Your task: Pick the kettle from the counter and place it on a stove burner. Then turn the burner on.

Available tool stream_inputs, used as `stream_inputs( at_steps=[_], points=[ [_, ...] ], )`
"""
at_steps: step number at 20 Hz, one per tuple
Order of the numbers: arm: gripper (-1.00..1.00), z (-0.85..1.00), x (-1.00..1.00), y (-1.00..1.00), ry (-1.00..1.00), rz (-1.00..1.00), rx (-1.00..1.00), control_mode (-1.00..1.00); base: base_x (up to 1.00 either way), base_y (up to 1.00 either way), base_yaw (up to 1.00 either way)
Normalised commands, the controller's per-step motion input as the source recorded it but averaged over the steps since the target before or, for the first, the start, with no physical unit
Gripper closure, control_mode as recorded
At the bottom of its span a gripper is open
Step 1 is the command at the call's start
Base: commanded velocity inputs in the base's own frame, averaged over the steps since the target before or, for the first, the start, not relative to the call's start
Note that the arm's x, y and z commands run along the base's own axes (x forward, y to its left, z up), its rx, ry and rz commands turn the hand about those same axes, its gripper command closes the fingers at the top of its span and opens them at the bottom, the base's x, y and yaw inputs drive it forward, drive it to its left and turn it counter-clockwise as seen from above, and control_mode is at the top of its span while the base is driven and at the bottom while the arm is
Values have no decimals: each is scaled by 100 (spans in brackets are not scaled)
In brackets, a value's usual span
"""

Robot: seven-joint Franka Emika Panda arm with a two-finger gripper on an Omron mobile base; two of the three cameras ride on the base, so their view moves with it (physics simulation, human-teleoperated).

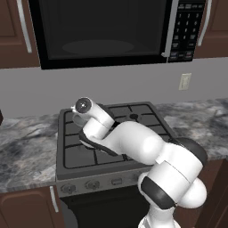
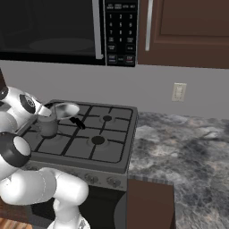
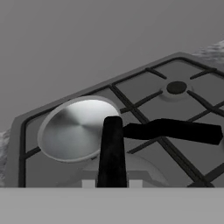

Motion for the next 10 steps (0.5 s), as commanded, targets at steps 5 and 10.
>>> stream_inputs(
  at_steps=[5,10],
  points=[
    [100,-15,10,6,0,0,0,-100,0,0,0],
    [-100,-11,0,1,-1,0,0,-100,0,0,0]
  ],
)
